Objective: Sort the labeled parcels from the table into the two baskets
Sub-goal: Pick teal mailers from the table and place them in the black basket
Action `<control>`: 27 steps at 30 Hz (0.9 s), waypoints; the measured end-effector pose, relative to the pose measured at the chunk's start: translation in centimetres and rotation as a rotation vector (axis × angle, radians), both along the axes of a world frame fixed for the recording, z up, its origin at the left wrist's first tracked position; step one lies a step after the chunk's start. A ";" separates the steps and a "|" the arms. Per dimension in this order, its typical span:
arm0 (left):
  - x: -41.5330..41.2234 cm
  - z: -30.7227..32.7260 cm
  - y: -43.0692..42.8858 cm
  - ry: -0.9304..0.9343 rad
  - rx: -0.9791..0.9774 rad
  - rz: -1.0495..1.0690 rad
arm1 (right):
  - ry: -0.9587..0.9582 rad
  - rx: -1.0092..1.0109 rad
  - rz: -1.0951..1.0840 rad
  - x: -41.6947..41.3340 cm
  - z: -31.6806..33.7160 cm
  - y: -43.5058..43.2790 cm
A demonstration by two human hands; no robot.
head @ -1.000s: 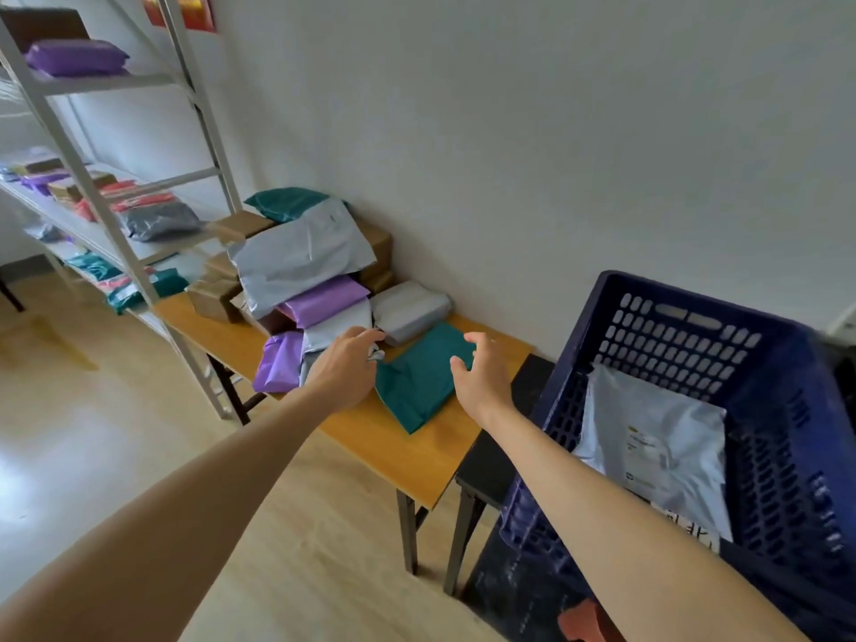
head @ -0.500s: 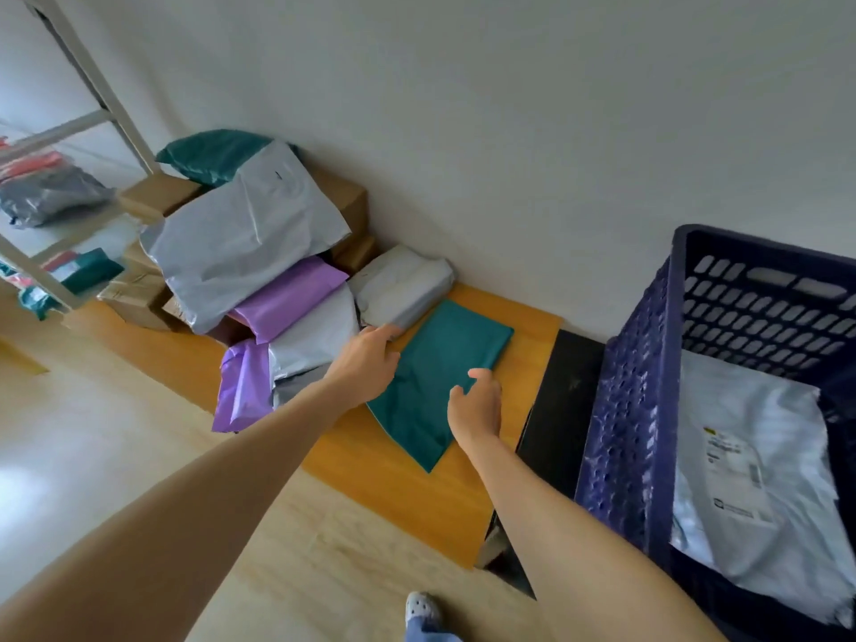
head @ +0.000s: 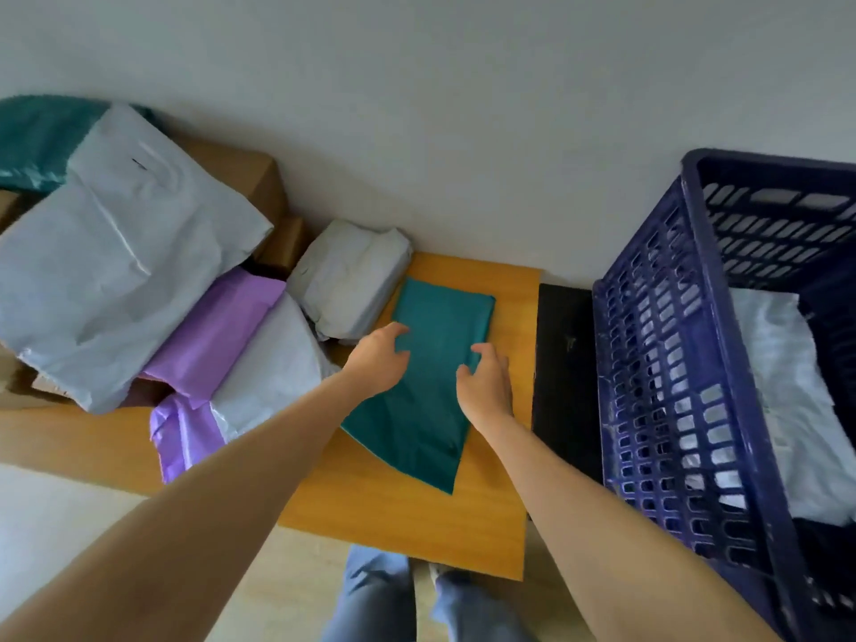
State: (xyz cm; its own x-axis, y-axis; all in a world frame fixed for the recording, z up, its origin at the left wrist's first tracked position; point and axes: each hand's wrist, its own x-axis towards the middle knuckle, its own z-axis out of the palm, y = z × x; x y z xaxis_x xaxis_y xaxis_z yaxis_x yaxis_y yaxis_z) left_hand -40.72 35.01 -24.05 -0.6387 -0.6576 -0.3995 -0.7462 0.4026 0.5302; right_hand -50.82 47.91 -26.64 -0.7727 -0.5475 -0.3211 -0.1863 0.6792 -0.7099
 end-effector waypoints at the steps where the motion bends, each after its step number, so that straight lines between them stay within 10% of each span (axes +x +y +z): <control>1: -0.3 -0.2 -0.6 -0.005 0.022 -0.013 | -0.008 0.009 0.006 0.1 -0.1 -0.4; 27: -3.7 -7.1 -5.8 0.118 0.707 0.597 | -0.162 0.196 -0.154 1.9 -2.8 -4.3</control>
